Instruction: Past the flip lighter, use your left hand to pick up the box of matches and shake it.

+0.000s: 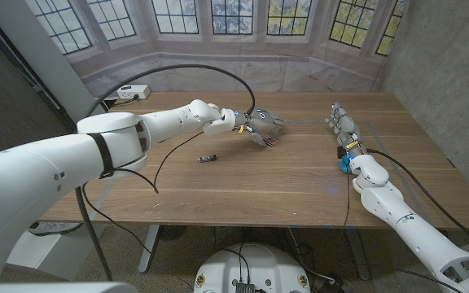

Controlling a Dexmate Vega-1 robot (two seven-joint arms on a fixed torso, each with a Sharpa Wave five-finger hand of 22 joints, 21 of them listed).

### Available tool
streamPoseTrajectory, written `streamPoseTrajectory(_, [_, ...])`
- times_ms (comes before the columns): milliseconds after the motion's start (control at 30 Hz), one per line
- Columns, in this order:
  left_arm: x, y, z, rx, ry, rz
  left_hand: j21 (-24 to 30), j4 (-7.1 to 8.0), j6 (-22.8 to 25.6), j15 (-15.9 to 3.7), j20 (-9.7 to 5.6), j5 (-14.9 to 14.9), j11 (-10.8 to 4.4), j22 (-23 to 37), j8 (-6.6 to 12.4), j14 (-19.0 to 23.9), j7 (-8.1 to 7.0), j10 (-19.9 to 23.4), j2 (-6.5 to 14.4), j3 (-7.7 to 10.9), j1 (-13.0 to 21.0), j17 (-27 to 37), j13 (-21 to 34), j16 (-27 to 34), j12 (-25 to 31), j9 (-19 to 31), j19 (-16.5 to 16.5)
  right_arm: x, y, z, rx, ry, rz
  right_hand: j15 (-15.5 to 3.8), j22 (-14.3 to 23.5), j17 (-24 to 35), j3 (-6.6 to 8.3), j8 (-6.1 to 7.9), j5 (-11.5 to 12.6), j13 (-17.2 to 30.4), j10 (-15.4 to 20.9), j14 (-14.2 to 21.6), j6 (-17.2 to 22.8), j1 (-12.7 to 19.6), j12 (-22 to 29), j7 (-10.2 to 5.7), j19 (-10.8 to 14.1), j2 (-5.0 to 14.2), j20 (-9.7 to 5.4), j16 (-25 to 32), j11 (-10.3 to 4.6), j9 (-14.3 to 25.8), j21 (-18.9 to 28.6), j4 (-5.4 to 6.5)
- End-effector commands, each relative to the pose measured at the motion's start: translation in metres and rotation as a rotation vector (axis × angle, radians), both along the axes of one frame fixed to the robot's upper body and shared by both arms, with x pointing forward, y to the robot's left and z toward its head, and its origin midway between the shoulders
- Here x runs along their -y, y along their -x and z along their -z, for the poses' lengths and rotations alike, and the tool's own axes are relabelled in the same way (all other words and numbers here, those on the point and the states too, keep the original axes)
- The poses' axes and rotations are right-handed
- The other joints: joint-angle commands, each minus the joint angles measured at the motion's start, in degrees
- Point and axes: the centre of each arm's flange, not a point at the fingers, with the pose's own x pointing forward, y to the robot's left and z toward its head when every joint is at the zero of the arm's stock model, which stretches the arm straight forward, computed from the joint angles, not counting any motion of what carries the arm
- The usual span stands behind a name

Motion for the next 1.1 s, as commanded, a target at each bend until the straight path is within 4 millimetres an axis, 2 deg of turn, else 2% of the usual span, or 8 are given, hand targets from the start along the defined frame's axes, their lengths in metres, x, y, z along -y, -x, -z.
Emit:
streamPoseTrajectory(33, [-0.004, 0.004, -0.014, 0.031, 0.006, 0.002, 0.0, -0.06, 0.0, 0.16, 0.07, -0.1, -0.14, 0.2, 0.39, 0.1, 0.14, 0.2, 0.1, -0.37, 0.3, 0.2, 0.2, 0.0, 0.0, 0.1, 0.1, -0.004, -0.002, -0.002, 0.0, 0.007, -0.01, -0.09, 0.3, 0.2, 0.12, -0.22, 0.0, 0.2, 0.4, 0.0, 0.4, 0.0, 0.1, 0.06, 0.5, 0.15, -1.71, 0.3, -0.05, 0.2, -0.1, -0.4])
streamPoseTrajectory(633, [0.0, 0.003, -0.007, 0.019, 0.004, -0.007, -0.1, -0.03, -0.1, 0.16, 0.07, -0.1, 0.06, 0.2, 0.49, 0.1, 0.16, 0.1, 0.1, -0.62, 0.2, 0.2, 0.3, 0.0, -0.1, 0.1, 0.1, -0.005, -0.003, 0.001, -0.01, 0.015, -0.021, -0.04, 0.3, 0.2, 0.18, -0.23, 0.0, 0.2, 0.5, 0.1, 0.4, 0.1, 0.2, 0.07, 0.5, 0.16, -1.66, 0.3, -0.06, 0.2, -0.1, -0.45])
streamPoseTrajectory(1100, [0.008, 0.003, -0.003, 0.014, -0.012, -0.012, -0.1, 0.07, -1.3, 0.41, 0.23, -0.1, 0.6, 0.2, -0.19, -0.1, 0.94, -0.5, 0.4, -0.79, 0.2, 0.2, 0.2, -0.1, -0.4, -0.2, 0.0, -0.001, 0.0, 0.009, -0.018, 0.005, -0.019, -0.06, 0.3, 0.2, 0.2, -0.23, 0.0, 0.2, 0.4, 0.0, 0.4, 0.1, 0.1, 0.1, 0.5, 0.14, -1.64, 0.3, -0.01, 0.2, -0.1, -0.48])
